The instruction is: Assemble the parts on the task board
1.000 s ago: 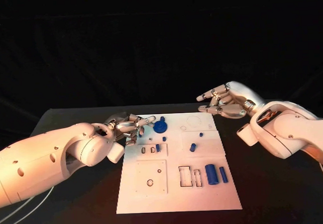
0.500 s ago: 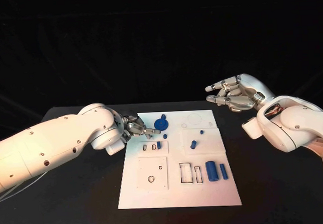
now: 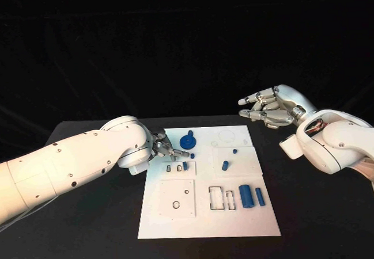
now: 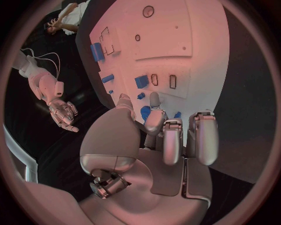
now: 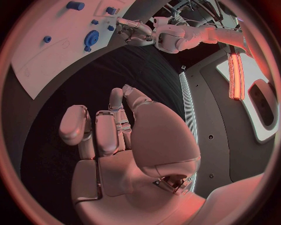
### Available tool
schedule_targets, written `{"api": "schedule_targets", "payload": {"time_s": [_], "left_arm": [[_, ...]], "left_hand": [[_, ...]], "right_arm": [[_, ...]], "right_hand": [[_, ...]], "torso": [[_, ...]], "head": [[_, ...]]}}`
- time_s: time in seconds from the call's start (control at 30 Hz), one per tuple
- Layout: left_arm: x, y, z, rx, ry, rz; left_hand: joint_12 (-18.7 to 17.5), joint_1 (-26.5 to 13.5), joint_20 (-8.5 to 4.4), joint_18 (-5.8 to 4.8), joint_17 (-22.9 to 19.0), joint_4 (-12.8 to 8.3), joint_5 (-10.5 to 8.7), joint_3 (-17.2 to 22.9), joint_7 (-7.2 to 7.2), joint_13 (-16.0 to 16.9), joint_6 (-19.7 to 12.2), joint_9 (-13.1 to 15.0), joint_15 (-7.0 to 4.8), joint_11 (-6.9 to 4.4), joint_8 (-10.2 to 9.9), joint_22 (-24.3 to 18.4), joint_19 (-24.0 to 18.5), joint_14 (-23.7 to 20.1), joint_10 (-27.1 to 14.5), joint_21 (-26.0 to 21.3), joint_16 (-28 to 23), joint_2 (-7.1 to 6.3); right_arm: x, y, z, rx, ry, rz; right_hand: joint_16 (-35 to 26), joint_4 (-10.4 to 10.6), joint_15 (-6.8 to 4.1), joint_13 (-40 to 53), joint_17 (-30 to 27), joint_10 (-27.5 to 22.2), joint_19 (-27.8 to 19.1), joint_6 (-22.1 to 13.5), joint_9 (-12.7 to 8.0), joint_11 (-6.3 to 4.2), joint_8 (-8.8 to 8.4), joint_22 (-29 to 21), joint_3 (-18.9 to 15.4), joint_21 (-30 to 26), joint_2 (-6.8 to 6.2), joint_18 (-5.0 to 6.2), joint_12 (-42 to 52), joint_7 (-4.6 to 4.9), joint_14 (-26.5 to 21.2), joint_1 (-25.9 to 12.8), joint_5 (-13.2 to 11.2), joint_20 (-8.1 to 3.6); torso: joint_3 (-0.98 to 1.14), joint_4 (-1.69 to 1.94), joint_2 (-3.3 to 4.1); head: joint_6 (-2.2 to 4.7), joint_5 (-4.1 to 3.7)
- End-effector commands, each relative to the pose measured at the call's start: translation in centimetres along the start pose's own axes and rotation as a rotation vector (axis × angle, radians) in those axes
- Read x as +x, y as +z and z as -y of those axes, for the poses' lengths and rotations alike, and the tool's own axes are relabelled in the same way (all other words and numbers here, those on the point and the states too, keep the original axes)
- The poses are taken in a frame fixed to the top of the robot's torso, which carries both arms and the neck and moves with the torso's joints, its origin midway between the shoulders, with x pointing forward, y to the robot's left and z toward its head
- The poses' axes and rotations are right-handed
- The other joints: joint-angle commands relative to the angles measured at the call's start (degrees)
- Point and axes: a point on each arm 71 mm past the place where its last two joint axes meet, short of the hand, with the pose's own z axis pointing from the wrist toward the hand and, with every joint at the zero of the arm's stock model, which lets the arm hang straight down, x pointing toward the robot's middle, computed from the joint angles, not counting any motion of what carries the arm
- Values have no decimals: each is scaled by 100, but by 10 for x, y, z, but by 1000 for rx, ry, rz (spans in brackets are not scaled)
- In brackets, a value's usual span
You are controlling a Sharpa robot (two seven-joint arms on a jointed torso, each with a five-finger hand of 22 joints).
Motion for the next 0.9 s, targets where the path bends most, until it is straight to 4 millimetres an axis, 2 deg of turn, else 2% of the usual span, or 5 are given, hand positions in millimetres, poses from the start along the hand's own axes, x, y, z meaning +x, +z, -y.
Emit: {"api": "schedule_targets", "payload": {"time_s": [0.03, 0.23, 0.33, 0.67, 0.9], "left_arm": [[2, 2, 4, -19, 77, -16], [5, 7, 8, -25, 88, -29], [7, 9, 11, -23, 87, -37], [12, 13, 19, -22, 107, -64], [12, 15, 20, -27, 121, -78]], "left_hand": [[30, 10, -51, -69, 1507, 11, -15, -37, 4, 18, -49, 60, -42, -25, 57, 661, 279, 604, 38, 47, 14, 84], [28, 8, -52, -71, 1507, 11, -15, -40, 1, 20, -67, 98, -43, -27, 87, 671, 281, 604, 35, 53, 14, 110], [24, 8, -52, -71, 1507, 10, -15, -44, 1, 17, -80, 117, -43, -28, 100, 673, 280, 604, 31, 53, 14, 119], [20, 35, -54, -70, 1507, 2, -14, -66, -4, 35, -170, 280, -45, -31, 215, 682, 274, 604, 26, 57, 14, 291], [18, 66, -52, -71, 1507, -2, -13, -76, -2, 39, -197, 317, -44, -30, 237, 686, 273, 604, 24, 59, 14, 323]], "right_arm": [[3, 1, 0, -2, -21, -29], [5, 2, 0, -6, -46, -56], [7, 3, 0, -8, -61, -68], [12, 6, 1, -6, -81, -101], [13, 7, 0, -4, -84, -110]], "right_hand": [[-34, -14, 40, -14, -16, -42, -51, -21, -9, -9, -4, -24, 40, -41, -2, 99, -36, 26, 76, -34, 27, 2], [-82, -9, 44, -39, -58, -59, -106, -41, -11, -3, -6, -126, 53, -104, -17, 117, -57, 32, 67, -51, 31, 5], [-129, 1, 47, -57, -104, -66, -141, -52, -10, 0, -6, -193, 58, -147, -25, 128, -70, 34, 58, -70, 8, 7], [-191, 30, 49, -95, -146, -55, -168, -59, -6, 2, 3, -266, 58, -207, -39, 139, -84, 33, 55, -116, -93, 11], [-197, 33, 49, -99, -150, -54, -171, -59, -6, 1, 4, -274, 58, -214, -39, 140, -85, 33, 56, -119, -104, 11]], "torso": [[1, -5, 5], [3, -17, 4], [-6, -13, 8], [2, -6, -1], [4, -7, 3]], "head": [[-12, 16], [-27, 47], [-38, 29], [-61, 14], [-68, 17]]}}
